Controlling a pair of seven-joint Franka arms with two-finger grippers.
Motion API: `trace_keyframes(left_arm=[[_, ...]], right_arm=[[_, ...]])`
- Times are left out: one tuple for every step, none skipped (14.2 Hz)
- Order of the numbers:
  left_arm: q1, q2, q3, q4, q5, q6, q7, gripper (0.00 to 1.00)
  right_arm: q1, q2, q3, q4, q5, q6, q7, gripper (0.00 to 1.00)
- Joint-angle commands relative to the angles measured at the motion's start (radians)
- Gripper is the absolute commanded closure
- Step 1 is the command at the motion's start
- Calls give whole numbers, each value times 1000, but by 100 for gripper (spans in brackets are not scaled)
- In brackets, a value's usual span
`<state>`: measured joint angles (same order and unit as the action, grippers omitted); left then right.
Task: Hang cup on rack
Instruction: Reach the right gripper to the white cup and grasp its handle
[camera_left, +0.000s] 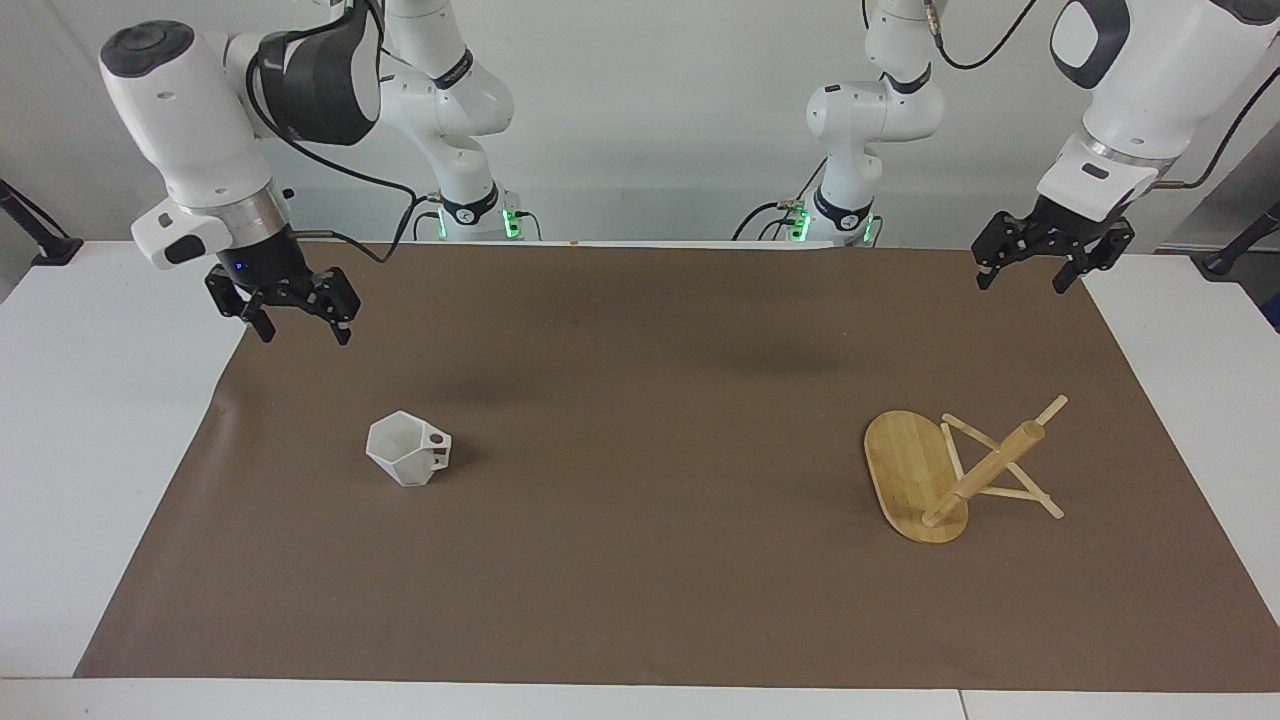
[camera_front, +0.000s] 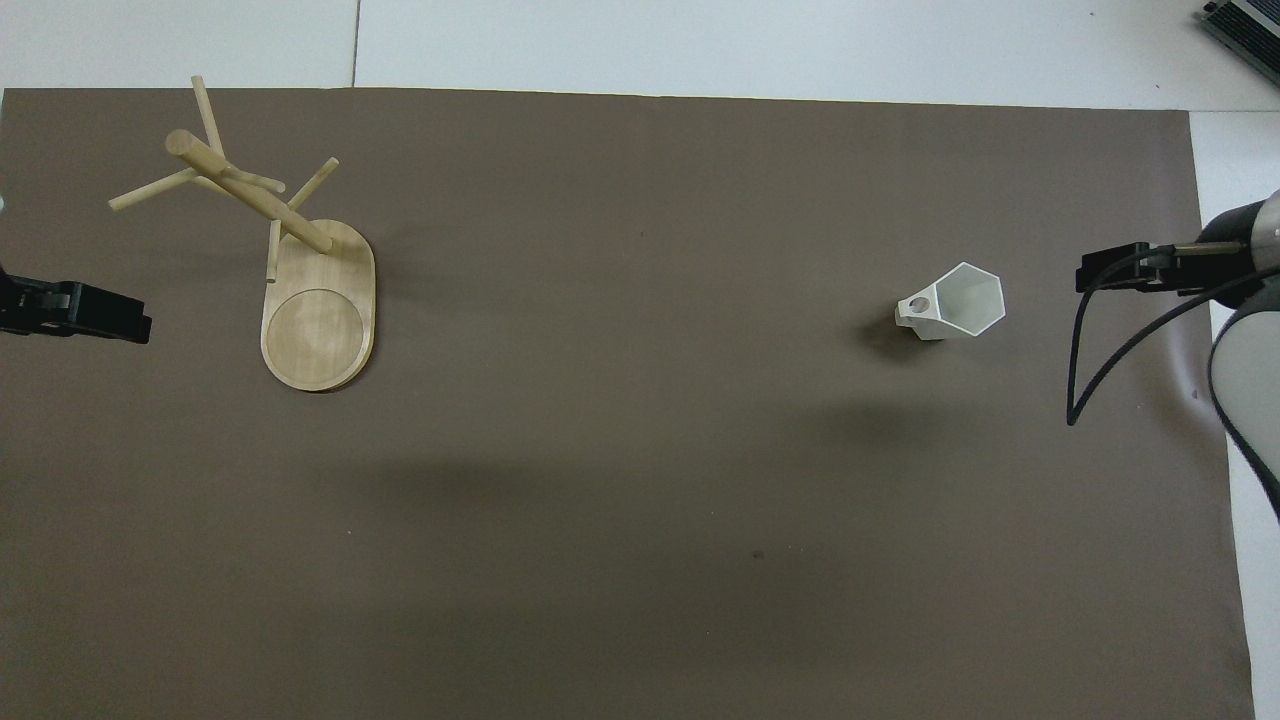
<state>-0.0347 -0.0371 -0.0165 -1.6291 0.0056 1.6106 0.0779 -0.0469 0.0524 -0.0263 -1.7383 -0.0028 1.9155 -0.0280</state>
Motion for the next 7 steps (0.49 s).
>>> trace_keyframes(left_arm=[[-8, -18, 6, -15, 10, -6, 10, 0], [-7, -18, 6, -15, 10, -6, 10, 0], [-7, -18, 6, -15, 10, -6, 10, 0], [-7, -18, 6, -15, 10, -6, 10, 0], [-7, -18, 6, -15, 10, -6, 10, 0], [-7, -18, 6, -15, 10, -6, 10, 0], [-7, -18, 6, -17, 10, -6, 8, 0]], right_arm=[[-7, 21, 5, -58, 23, 85, -27, 0], [-7, 33, 5, -72, 23, 108, -30, 0], [-5, 43, 5, -90, 21, 131, -42, 0], [-5, 53, 5, -107, 23, 154, -50, 0], [-5, 64, 5, -122, 23, 181, -52, 0], [-5, 73, 5, -138, 21, 212, -52, 0], [-5, 86, 6, -151, 21, 240, -52, 0]])
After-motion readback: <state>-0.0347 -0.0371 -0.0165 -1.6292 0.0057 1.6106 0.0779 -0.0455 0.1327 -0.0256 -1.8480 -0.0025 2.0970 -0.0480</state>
